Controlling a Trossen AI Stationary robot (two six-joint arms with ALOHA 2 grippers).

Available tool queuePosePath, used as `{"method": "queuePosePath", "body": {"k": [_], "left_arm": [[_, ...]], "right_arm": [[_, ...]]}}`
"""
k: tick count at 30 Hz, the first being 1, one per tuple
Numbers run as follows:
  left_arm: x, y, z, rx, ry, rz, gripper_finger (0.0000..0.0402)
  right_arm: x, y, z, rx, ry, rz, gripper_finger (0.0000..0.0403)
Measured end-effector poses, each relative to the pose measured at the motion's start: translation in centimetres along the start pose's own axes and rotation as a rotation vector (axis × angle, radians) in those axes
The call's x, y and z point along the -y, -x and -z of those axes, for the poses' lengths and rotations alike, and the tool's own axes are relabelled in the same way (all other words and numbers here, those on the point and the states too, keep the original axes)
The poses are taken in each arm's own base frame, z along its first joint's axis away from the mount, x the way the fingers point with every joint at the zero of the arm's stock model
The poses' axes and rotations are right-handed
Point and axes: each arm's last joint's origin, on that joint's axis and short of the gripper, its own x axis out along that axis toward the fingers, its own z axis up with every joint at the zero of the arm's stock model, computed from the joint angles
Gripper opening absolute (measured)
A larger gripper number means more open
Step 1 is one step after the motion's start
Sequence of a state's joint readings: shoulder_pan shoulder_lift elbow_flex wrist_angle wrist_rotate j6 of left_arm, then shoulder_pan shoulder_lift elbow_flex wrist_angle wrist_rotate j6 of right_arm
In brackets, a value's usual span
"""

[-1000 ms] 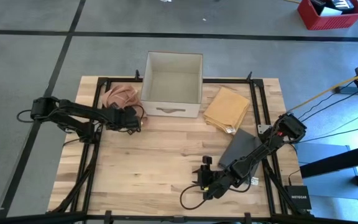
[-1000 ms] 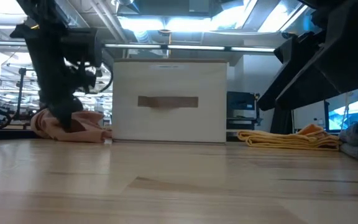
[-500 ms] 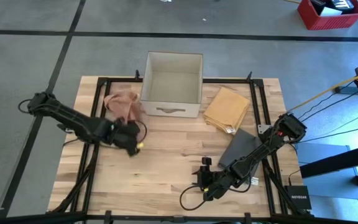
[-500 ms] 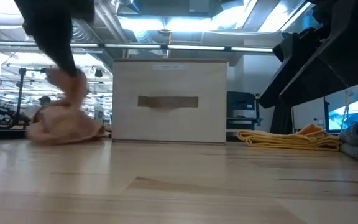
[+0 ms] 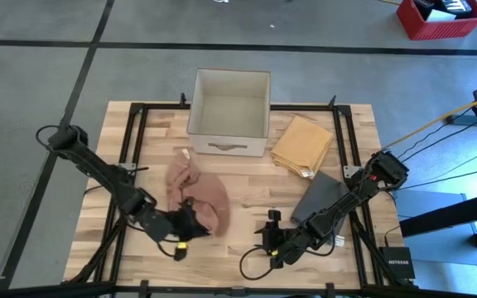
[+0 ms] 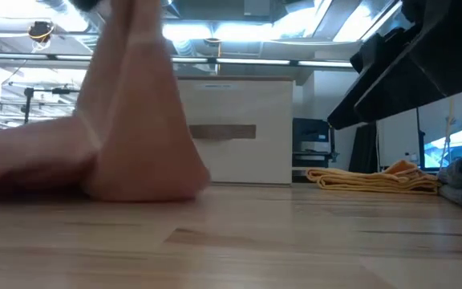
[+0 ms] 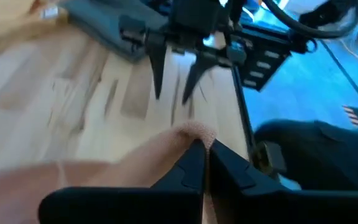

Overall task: Fold towel
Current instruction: Fold the brown towel

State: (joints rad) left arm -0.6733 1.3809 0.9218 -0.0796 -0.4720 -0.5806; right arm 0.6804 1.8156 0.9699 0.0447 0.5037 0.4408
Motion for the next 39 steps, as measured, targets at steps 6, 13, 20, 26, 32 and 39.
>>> {"method": "queuePosePath", "body": {"k": [6,13,20,26,32,39], "left_arm": [[-0.7,-4.8,0.8,0.058,-0.071,-0.047,0.0004],[-3.8,-8.1,1.2,-0.001,0.007,-0.116,0.0013],[-4.5,-8.4,1.0,-0.092,-0.041,0.010,0.0002],[-4.9,-8.3,-0.2,-0.106,-0.082,0.004,0.0007],[-5.3,-8.4,0.1,-0.139,-0.024,-0.022,0.0002],[-4.7,-8.2,0.3,-0.137,-0.046,-0.001,0.0005]], "right_arm": [[-0.1,0.0,0.0,-0.002,-0.050,-0.016,0.0188],[-0.2,0.1,-0.1,-0.020,-0.102,-0.064,0.0188],[0.2,0.5,-3.6,0.122,-0.054,0.062,0.0188],[1.2,0.0,-7.4,0.235,-0.088,0.195,0.0188],[1.8,-2.8,-7.2,0.216,-0.127,0.129,0.0188],[2.4,-3.7,-5.9,0.119,-0.102,0.173,0.0185]]}}
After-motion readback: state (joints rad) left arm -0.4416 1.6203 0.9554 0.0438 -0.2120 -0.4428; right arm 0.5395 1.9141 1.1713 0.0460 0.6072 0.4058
